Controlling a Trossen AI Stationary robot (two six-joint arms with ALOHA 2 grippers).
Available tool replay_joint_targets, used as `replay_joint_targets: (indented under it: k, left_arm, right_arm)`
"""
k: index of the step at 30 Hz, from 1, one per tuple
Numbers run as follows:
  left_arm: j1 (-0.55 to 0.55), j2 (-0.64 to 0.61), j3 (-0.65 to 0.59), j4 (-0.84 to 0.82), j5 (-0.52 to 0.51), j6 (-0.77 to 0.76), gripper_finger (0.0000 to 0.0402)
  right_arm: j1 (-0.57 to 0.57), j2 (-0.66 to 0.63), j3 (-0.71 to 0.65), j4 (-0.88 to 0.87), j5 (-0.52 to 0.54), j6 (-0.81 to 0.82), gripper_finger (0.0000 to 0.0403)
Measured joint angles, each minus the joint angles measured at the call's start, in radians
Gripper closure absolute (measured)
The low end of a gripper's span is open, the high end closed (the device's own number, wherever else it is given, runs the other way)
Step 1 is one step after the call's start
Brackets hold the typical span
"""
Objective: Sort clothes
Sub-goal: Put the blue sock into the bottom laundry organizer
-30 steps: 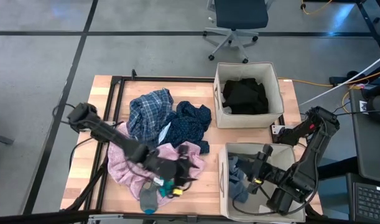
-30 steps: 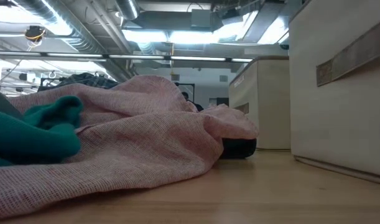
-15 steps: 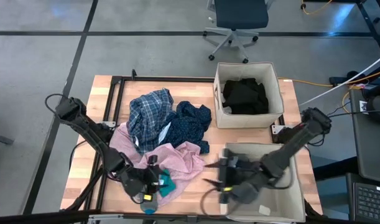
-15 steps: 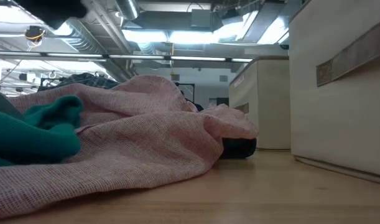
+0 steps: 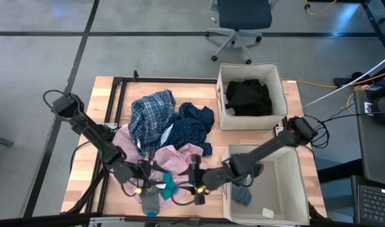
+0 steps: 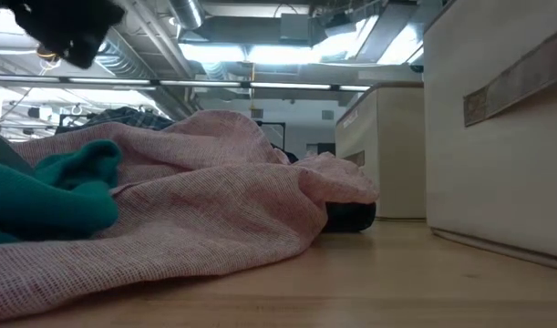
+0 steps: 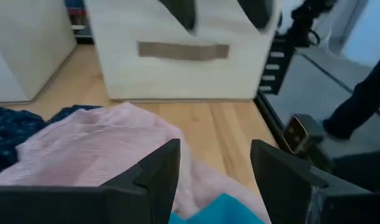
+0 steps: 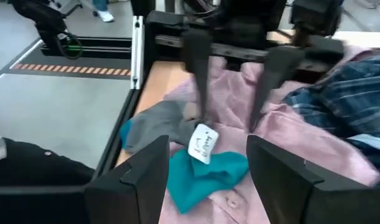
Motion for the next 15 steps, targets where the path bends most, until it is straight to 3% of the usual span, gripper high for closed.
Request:
replay_joint_targets:
  k: [15]
  left_arm:
    - [-0.03,-0.053,-0.079,-0.093,-0.006,-0.145,0.0215]
  right_arm:
    - [-0.057,0.184,0.001,0.225,-0.033,-0.003,0.0189]
